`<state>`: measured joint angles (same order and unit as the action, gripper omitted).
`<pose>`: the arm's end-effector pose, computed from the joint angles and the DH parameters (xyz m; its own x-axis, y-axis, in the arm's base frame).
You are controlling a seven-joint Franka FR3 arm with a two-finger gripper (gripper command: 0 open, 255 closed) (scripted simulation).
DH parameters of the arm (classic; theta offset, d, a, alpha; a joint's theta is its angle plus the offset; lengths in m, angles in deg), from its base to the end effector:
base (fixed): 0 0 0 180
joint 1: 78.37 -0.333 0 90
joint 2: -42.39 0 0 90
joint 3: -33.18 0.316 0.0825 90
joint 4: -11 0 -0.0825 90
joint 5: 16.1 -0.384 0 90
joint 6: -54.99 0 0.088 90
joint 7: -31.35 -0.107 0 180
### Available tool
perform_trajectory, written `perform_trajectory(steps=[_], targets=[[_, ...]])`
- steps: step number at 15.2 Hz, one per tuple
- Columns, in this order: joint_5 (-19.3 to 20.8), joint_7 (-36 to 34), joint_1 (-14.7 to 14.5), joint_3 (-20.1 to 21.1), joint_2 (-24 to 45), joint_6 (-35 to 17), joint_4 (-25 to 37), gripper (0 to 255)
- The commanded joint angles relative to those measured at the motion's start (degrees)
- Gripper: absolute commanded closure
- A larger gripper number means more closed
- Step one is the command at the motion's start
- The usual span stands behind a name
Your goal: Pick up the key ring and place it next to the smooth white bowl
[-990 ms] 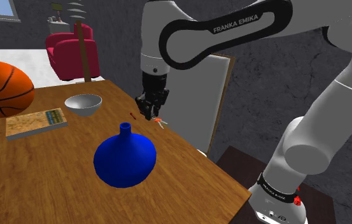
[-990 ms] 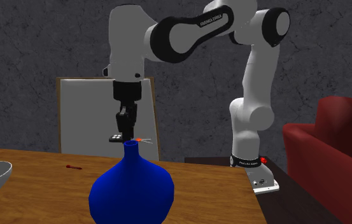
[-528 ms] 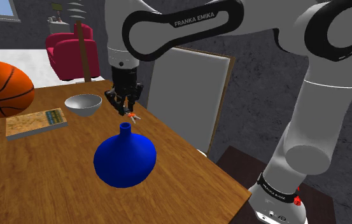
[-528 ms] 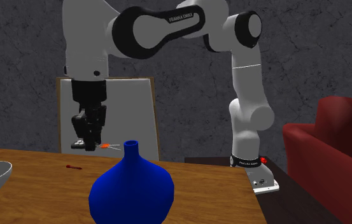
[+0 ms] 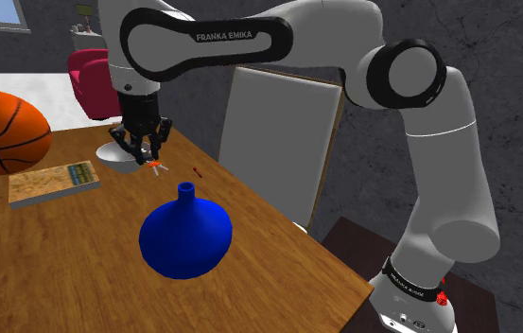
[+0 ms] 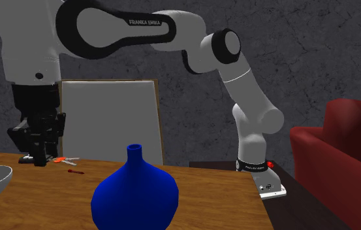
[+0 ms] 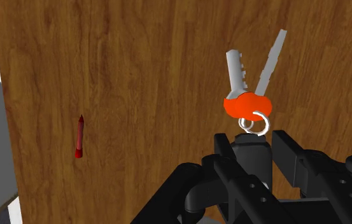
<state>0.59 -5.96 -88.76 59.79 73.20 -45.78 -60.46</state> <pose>0.6202 0.3402 0.4794 0.9984 -0.0144 0.0545 -0.0159 -0.9995 0.0288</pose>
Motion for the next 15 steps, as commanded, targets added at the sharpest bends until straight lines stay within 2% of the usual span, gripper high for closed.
perform_trajectory(steps=[1,15], targets=[[1.6,0.1,-2.4,-0.8,5.4,3.4,8.6,255],[2.2,-1.4,-0.9,-1.2,5.7,-7.1,-1.9,255]])
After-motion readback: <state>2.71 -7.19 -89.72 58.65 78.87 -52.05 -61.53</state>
